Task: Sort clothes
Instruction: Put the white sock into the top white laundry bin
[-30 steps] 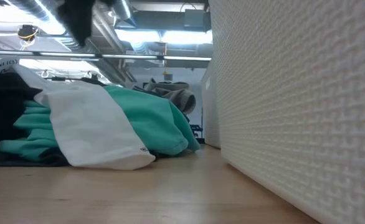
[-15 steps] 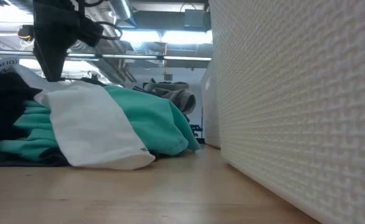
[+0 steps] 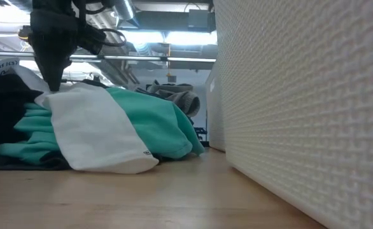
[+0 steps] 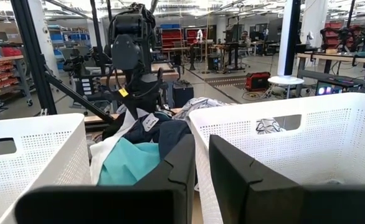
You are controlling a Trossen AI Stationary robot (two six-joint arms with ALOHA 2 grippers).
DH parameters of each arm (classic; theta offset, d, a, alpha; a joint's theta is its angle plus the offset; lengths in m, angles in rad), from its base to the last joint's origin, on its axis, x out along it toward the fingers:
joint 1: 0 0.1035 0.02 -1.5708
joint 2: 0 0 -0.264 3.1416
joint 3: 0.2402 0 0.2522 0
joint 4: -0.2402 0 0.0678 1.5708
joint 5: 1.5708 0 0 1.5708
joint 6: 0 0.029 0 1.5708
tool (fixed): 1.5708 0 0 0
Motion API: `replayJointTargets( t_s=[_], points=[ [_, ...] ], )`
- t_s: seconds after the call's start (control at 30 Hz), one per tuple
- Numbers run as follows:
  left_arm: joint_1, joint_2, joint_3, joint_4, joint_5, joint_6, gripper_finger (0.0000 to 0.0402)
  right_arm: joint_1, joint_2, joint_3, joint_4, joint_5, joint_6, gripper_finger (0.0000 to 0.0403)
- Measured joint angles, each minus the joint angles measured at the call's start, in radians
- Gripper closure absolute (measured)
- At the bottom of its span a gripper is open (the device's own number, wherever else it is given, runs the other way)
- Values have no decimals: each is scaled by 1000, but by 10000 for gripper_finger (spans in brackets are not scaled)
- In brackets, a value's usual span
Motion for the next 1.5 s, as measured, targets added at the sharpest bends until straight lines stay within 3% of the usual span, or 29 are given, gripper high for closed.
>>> replayJointTargets(
  t_s=[0.27,0.4,0.67,1.1,1.2,1.4,1.5],
  points=[
    [0,-29,6,19,28,15,355,0,0,0,-1,2,0,352],
    [-1,-60,46,20,32,21,393,0,0,0,-1,2,0,352],
    [-1,-126,135,68,30,77,395,0,0,0,-3,15,0,352],
    [0,-177,227,333,-16,268,394,0,0,1,-3,17,0,352],
    [0,-177,227,366,-70,304,389,0,0,0,-4,18,0,352],
    [0,-177,227,479,-295,415,386,0,0,1,-1,18,0,352],
    [0,-177,227,553,-358,488,389,0,0,1,8,17,8,352]
  ],
)
